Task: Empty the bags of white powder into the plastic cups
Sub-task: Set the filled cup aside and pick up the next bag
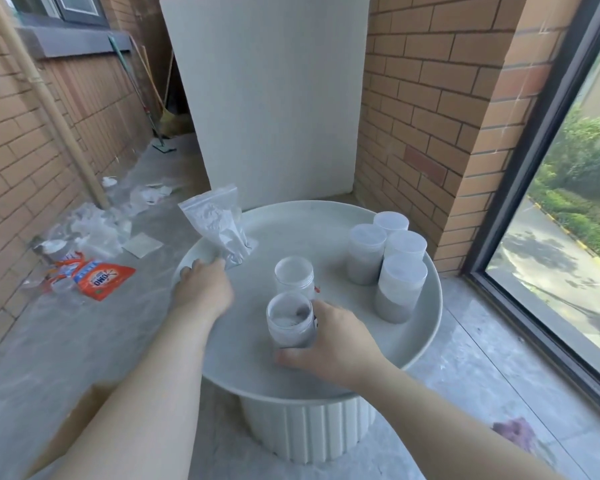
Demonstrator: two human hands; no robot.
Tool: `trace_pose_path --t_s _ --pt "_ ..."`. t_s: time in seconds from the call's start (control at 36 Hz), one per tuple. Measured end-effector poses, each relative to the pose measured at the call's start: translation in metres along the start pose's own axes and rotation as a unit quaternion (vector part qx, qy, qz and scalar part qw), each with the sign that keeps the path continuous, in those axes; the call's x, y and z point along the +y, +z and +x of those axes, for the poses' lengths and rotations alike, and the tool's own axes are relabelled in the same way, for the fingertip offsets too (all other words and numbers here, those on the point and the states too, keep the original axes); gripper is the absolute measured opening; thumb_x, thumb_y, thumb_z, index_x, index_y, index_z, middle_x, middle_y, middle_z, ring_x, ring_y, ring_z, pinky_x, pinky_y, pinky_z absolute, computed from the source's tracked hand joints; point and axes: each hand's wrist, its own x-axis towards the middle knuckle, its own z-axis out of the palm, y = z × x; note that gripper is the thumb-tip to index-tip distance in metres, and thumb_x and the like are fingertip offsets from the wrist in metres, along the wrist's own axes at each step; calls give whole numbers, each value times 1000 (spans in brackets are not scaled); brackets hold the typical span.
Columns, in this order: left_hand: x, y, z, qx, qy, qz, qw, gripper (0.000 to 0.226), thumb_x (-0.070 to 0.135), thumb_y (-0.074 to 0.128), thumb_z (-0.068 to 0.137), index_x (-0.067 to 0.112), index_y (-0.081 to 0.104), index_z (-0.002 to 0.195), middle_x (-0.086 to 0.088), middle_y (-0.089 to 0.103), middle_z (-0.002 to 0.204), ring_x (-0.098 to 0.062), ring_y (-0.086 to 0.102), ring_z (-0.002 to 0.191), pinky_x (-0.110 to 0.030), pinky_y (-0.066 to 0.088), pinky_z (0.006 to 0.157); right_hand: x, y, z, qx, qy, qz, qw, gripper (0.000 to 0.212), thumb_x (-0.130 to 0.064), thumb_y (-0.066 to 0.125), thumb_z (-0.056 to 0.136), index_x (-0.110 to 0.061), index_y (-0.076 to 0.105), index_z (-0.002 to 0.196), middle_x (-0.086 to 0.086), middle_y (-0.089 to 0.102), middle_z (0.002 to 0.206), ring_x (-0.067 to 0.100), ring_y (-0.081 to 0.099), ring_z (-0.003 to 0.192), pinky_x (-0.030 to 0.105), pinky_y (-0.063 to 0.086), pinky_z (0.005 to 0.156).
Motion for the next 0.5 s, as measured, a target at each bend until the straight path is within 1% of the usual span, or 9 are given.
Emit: trace_pose_path --t_s 0.11,0.17,0.22,0.28,0.33,0.39,0.42,0.44,0.5 --pt "13 -26 -10 60 -14 -69 996 35 28 42 100 21 51 133 -19 44 132 -42 39 126 -43 39 100 0 -10 -5 24 -14 30 999 47 -64 73 59 -31 57 89 -14 63 92 11 59 91 36 53 80" --pt "21 -45 -20 100 -15 -123 987 39 35 43 101 18 50 135 -21 42 133 -43 42 122 -42 37 101 -1 -18 -8 42 -22 52 998 46 -63 73 59 -30 57 86 -13 63 89 9 59 89 34 53 79" --pt "32 -66 -34 128 -6 -194 973 45 41 47 99 20 47 139 -19 41 138 -38 47 118 -38 38 98 -3 -26 -12 67 -26 63 995 43 -61 73 60 -29 55 82 -12 62 86 7 58 88 31 51 78" --pt "43 -85 -47 144 16 -268 952 47 45 53 96 22 49 136 -13 42 139 -26 48 101 -30 35 85 -6 -33 -16 92 -27 85 992 40 -58 73 61 -28 56 82 -11 63 83 6 58 87 32 52 76" --pt "53 -96 -55 151 55 -329 930 43 52 60 89 26 55 123 -7 49 132 -17 50 94 -26 37 83 -10 -39 -19 108 -24 112 988 39 -54 72 63 -25 59 86 -9 66 82 7 61 83 35 54 75" --pt "66 -104 -66 141 95 -385 907 42 63 64 75 31 54 100 -2 57 117 -21 63 94 -36 50 85 -13 -43 -21 118 -14 128 985 40 -52 73 65 -26 58 91 -11 67 83 6 63 81 36 55 75" --pt "72 -108 -73 135 111 -397 901 42 66 64 71 31 50 90 0 58 109 -24 66 92 -41 53 82 -15 -45 -22 121 -11 135 983 39 -51 74 67 -27 57 93 -12 67 83 5 63 81 35 55 75" --pt "77 -110 -80 128 128 -393 901 43 67 64 69 30 46 84 0 60 103 -24 66 90 -40 53 77 -16 -46 -22 125 -10 140 982 39 -49 75 68 -27 56 93 -12 67 83 5 63 81 34 55 75" --pt "86 -111 -92 114 165 -357 912 44 63 66 73 26 43 80 1 62 97 -20 61 88 -33 45 67 -17 -48 -23 132 -15 151 979 36 -47 76 69 -28 56 93 -12 67 82 4 63 79 33 55 73"
